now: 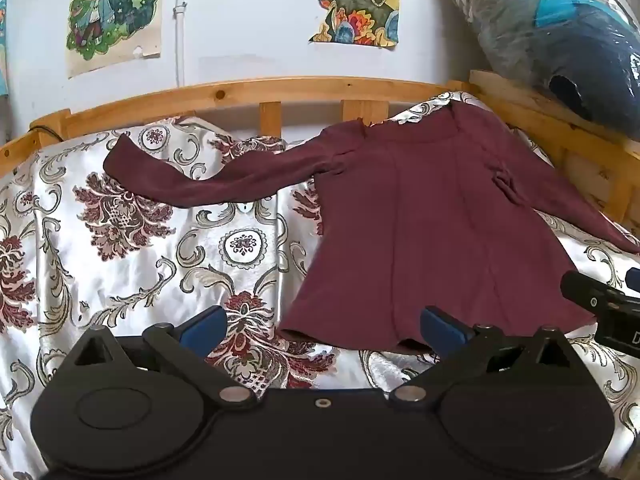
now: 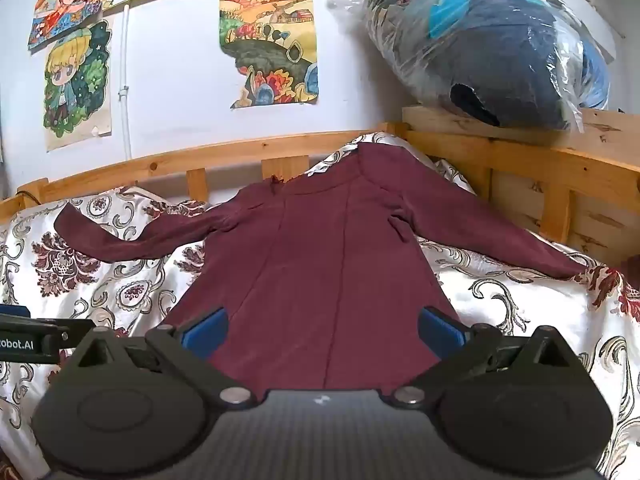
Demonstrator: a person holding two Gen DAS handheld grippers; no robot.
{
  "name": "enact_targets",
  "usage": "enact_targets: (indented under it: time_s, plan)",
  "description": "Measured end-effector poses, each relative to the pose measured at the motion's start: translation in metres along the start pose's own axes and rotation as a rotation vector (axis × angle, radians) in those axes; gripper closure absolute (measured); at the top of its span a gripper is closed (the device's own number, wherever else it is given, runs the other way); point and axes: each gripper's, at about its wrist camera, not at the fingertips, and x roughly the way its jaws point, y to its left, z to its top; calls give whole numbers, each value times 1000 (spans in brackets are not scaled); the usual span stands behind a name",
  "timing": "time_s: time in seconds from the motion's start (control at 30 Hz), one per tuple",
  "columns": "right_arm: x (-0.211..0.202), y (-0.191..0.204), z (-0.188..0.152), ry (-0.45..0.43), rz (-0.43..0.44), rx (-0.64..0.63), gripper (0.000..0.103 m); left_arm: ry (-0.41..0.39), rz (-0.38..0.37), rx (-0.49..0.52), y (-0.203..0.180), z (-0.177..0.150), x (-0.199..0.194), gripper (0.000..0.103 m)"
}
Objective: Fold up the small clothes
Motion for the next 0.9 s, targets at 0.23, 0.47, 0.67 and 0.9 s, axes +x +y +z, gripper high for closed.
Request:
enact_targets:
  time_s: [0.23, 0.47, 0.67, 0.9]
  plan:
    - [-1, 4, 2, 0, -2, -4, 0, -3, -9, -6, 3, -1, 0, 1]
    - [2, -2, -2, -6, 1, 3, 0, 1, -12, 5, -1, 1, 0, 1]
    - [-1, -1, -1, -8, -6, 4, 0, 0, -9, 5, -1, 0, -1, 1]
    - [-1, -1, -1, -8, -7, 6, 0, 0, -10, 6, 0, 1, -1, 1]
